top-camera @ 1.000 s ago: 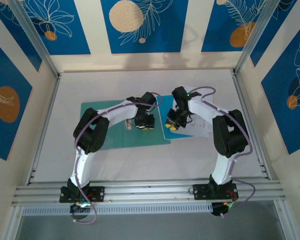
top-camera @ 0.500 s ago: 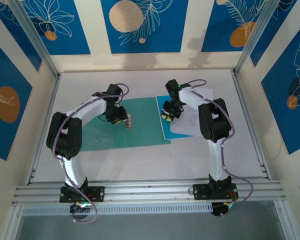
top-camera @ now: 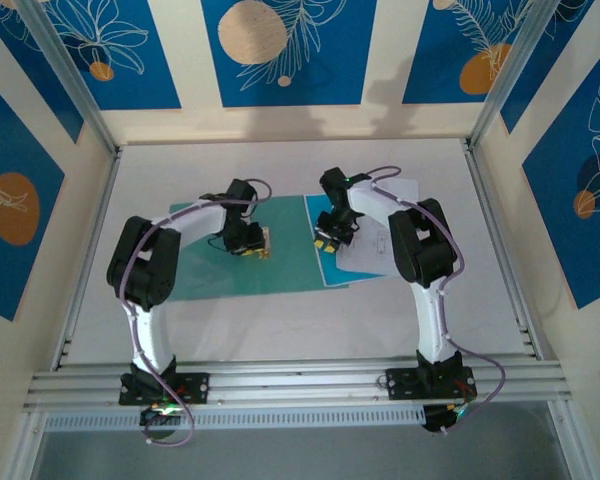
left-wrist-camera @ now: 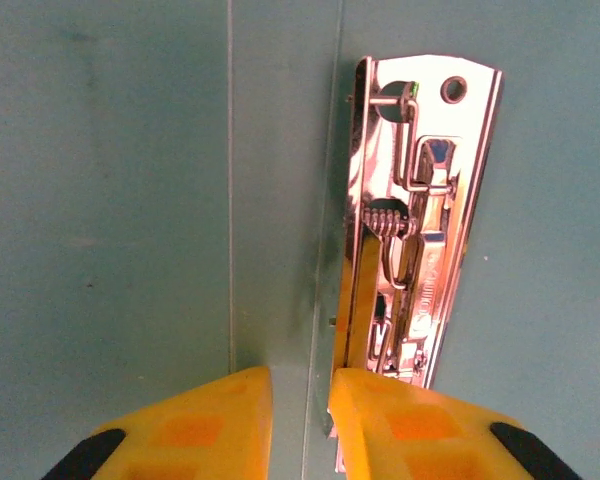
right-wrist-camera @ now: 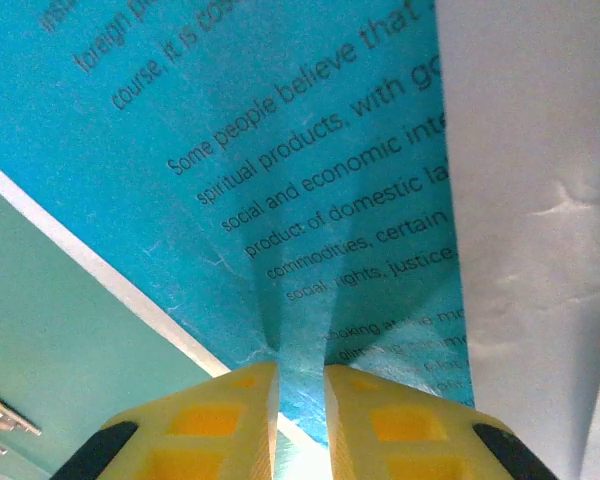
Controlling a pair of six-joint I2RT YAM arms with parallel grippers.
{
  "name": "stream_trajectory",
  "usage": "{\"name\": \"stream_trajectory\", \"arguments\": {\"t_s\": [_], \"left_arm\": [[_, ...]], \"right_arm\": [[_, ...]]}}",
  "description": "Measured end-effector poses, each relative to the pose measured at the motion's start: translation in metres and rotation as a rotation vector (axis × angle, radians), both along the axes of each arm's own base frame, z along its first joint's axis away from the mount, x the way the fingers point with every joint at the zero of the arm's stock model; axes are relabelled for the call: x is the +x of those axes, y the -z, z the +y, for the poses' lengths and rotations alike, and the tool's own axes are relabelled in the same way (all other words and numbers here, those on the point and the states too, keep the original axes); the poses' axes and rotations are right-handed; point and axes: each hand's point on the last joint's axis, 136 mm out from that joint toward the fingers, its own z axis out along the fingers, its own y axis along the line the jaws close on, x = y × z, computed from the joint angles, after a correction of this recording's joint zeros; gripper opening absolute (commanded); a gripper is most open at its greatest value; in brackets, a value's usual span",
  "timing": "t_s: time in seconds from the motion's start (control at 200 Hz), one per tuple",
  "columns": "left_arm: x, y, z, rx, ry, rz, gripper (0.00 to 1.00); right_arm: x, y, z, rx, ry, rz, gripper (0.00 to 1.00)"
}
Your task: Put the files into the folder
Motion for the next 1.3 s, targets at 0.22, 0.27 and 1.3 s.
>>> {"name": "stream_trajectory", "arguments": {"t_s": [0.22,0.27,1.3], "left_arm": [[-0.008,-0.002,-0.043,-0.070,0.017,-0.020,0.24],[-0.010,-0.002,-0.050,-0.087,0.017,-0.018,0.24],[-0.013,-0.002,-0.091,-0.170,0.049,0.011,0.24]], "right_arm": [[-0.016,-0.002,0.005,0.023,-0.002,0.029,0.23],[-0.018,-0.003,0.004,0.025,-0.002,0.028,0.24],[-0.040,0.003,-0.170,-0.032,0.344,0.066,0.27]]}}
